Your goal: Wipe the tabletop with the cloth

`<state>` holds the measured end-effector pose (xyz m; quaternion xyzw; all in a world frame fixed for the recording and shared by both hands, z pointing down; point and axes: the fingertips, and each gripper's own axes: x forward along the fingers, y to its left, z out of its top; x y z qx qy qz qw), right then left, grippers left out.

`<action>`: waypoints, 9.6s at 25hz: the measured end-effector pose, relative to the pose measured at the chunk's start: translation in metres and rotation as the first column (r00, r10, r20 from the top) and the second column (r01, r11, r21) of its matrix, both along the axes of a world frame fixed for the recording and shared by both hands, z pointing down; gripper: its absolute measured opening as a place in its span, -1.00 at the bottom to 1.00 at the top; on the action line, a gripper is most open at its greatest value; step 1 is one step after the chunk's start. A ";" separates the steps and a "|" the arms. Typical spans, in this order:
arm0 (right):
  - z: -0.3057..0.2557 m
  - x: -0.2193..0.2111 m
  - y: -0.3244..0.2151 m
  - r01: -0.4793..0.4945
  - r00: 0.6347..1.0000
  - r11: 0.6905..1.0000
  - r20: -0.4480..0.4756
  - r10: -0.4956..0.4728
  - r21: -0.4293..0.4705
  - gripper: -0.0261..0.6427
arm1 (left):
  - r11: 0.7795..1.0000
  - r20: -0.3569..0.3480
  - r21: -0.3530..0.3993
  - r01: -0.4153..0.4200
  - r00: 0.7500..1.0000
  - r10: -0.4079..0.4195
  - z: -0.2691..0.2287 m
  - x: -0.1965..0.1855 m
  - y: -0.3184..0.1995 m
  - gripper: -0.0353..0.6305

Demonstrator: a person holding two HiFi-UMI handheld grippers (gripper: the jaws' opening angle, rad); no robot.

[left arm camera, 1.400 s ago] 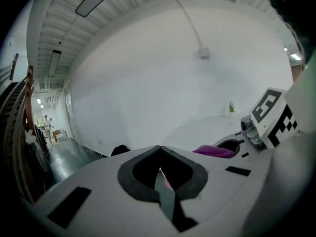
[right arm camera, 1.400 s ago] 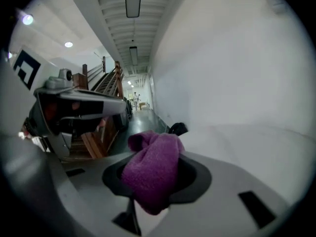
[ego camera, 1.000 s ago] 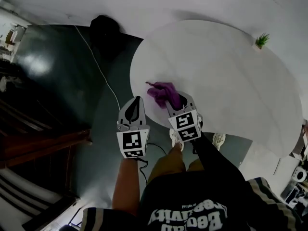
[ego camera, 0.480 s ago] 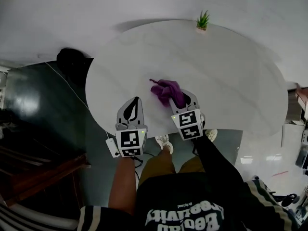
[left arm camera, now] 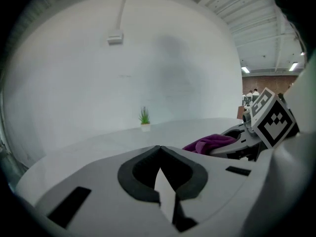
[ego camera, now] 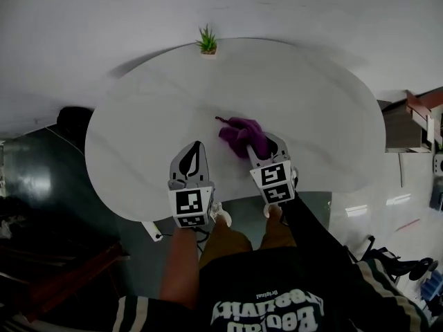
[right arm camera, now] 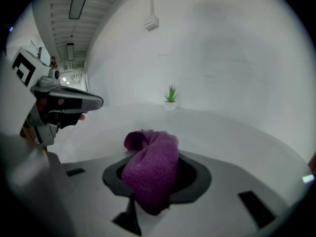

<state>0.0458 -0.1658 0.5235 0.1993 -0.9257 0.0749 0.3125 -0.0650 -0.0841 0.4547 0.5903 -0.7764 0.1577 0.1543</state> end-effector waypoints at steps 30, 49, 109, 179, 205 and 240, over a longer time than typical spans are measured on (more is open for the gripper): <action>0.000 0.480 -0.192 -0.624 0.756 0.762 -0.113 0.644 0.173 -0.51 | 0.809 -0.077 0.050 -0.585 0.806 0.587 0.018 0.404 -0.251 -0.89; -0.060 0.351 -0.135 -0.539 0.836 0.802 0.051 0.546 0.256 -0.51 | 0.891 0.012 0.086 -0.445 0.895 0.446 -0.032 0.259 -0.164 -0.89; 0.013 -0.109 0.186 0.064 0.998 0.998 -0.022 -0.064 0.021 -0.51 | 0.996 -0.005 0.054 0.064 0.998 -0.064 -0.024 -0.101 0.184 -0.89; -0.075 0.042 0.072 -0.158 0.965 0.983 0.228 0.133 0.095 -0.51 | 0.998 0.056 0.065 0.007 0.998 -0.010 -0.051 0.027 0.099 -0.89; -0.003 -0.220 0.472 0.389 0.918 0.921 0.082 -0.387 -0.009 -0.51 | 0.906 0.043 0.056 0.420 0.905 -0.423 -0.035 -0.170 0.485 -0.89; 0.009 0.124 0.073 -0.228 0.974 0.973 -0.010 0.228 0.035 -0.51 | 0.993 0.022 0.063 -0.098 0.995 0.097 -0.032 0.091 0.073 -0.89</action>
